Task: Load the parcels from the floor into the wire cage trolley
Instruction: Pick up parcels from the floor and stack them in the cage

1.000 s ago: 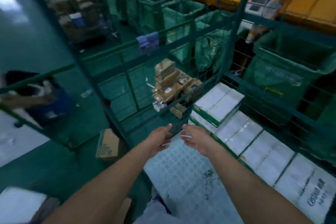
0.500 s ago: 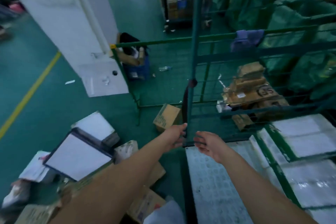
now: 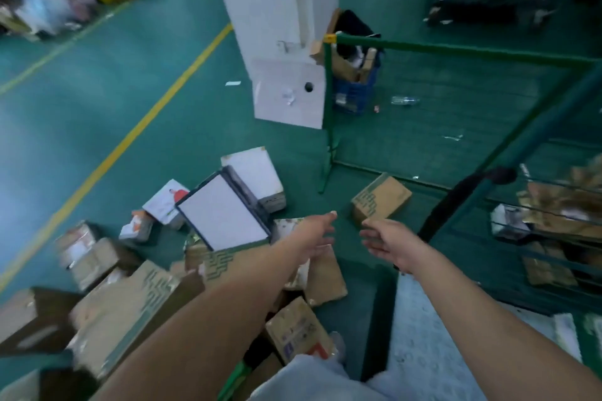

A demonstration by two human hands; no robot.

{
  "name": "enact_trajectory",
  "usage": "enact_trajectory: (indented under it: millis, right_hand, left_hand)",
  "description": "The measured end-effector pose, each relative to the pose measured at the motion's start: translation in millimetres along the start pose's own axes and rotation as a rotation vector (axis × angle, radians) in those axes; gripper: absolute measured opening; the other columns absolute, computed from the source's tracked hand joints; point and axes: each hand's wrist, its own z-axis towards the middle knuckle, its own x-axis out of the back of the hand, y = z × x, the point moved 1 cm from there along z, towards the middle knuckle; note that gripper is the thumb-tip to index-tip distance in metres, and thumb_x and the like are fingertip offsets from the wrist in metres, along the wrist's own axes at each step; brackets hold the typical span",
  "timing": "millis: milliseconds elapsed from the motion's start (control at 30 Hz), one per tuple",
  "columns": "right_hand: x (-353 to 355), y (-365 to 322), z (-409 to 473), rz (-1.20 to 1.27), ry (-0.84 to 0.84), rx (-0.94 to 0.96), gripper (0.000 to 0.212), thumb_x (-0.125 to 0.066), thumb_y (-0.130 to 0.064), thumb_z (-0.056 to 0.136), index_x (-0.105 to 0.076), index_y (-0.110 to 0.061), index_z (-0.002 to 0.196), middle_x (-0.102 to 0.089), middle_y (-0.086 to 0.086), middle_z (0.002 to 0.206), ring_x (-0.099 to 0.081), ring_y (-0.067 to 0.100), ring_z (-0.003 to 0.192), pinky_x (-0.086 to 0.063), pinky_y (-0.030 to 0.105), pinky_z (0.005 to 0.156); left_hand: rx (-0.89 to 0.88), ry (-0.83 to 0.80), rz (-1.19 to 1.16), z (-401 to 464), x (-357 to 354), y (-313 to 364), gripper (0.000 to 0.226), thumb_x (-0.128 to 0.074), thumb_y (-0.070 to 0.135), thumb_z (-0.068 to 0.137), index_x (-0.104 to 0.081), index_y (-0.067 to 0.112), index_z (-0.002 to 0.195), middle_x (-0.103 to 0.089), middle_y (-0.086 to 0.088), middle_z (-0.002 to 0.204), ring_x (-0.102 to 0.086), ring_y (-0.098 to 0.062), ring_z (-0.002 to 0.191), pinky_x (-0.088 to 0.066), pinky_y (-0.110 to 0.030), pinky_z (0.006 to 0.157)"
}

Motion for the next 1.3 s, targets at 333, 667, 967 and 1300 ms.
enact_trajectory:
  millis: [333,667,967,1300]
  right_hand:
    - [-112.4,-33.4,56.2,-0.316,-0.266,-0.053,0.021,-0.055,-0.026,0.104,-0.064,-0.014,0.119,-0.07,0.006,0.106,-0.066,0.023,0.093,-0.053,0.033,0.079]
    - [-174.0,-19.4,95.6,-0.693,-0.525,-0.163,0.028,-0.051,-0.026,0.106,-0.061,-0.009,0.126,-0.067,0.01,0.111,-0.063,0.024,0.102,-0.05,0.041,0.102]
    - [-199.2,22.4,115.6,-0.936,-0.631,-0.234,0.024,-0.054,-0.03,0.106,-0.06,-0.016,0.125,-0.071,0.003,0.11,-0.067,0.019,0.103,-0.055,0.034,0.091]
    - [-250.0,50.6,112.3,-1.065,-0.769,-0.219,0.03,-0.056,-0.029,0.105,-0.061,-0.015,0.131,-0.072,0.004,0.116,-0.069,0.021,0.105,-0.057,0.031,0.081]
  left_hand:
    - [0.086,0.236,-0.349,3.2,118.7,-34.5,0.03,-0.055,0.039,0.104,-0.06,0.017,0.123,-0.066,-0.002,0.119,-0.064,-0.018,0.102,-0.053,-0.035,0.095]
    - [0.191,0.557,-0.718,-5.3,137.1,-101.6,0.047,-0.06,0.045,0.1,-0.056,0.016,0.137,-0.068,-0.005,0.126,-0.066,-0.018,0.099,-0.053,-0.033,0.077]
    - [0.286,0.629,-0.898,-13.0,103.6,-173.8,0.027,-0.053,0.04,0.105,-0.055,0.018,0.121,-0.064,-0.001,0.118,-0.064,-0.02,0.107,-0.052,-0.04,0.103]
    - [0.334,0.728,-1.057,-29.4,107.9,-217.9,0.047,-0.052,0.043,0.105,-0.048,0.016,0.144,-0.058,-0.001,0.138,-0.064,-0.017,0.11,-0.055,-0.028,0.078]
